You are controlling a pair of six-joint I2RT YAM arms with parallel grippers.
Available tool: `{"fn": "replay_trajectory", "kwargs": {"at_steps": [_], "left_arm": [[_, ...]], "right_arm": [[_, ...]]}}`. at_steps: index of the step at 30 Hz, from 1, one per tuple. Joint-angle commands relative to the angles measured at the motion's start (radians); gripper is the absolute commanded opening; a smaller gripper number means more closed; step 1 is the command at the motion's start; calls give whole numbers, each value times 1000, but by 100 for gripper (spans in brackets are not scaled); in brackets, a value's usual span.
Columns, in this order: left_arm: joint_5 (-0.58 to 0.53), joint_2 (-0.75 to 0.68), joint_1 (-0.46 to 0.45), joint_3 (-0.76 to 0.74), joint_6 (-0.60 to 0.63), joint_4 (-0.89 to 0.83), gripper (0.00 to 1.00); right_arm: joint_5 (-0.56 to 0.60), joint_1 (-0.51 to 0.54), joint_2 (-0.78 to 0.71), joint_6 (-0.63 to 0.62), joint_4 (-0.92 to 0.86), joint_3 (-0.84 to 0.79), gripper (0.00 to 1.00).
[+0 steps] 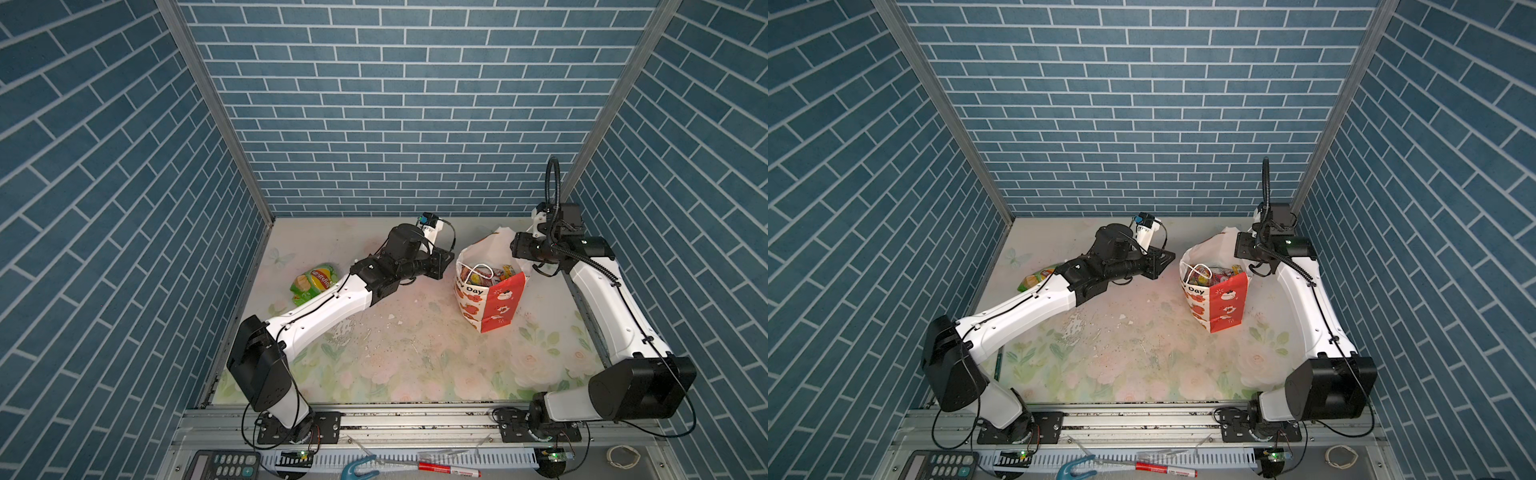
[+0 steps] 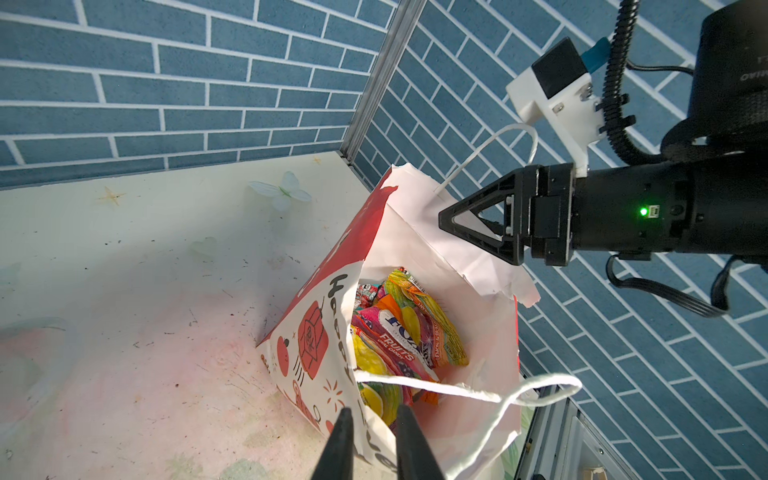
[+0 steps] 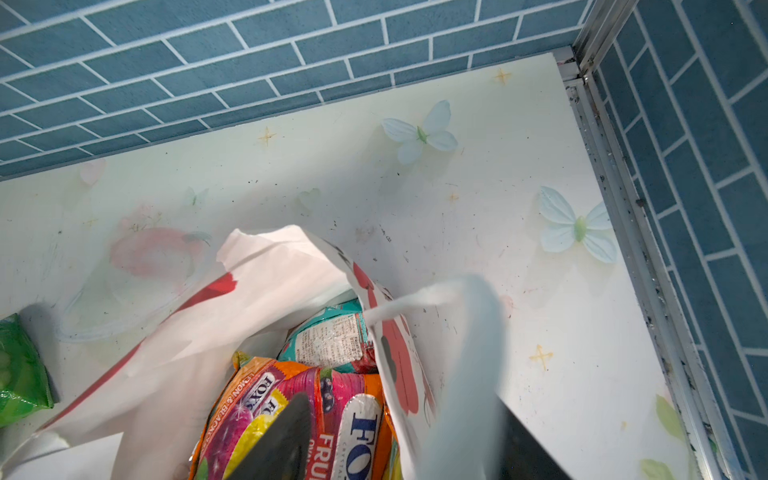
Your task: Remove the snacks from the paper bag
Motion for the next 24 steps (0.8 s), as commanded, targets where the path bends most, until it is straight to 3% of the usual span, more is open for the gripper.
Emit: {"fn": "replay_trajectory", "kwargs": {"at_steps": [1, 13, 24], "left_arm": [[-3, -13, 9, -14, 15, 2, 21], [-3, -14, 11, -11, 15, -4, 21], [-4, -20, 12, -13, 18, -9, 21]], "right_arm": [[-55, -15, 13, 23, 23, -12, 64], [-95, -26, 88, 5, 7, -1, 56], [-122, -26, 78, 1, 19, 14, 21]]}}
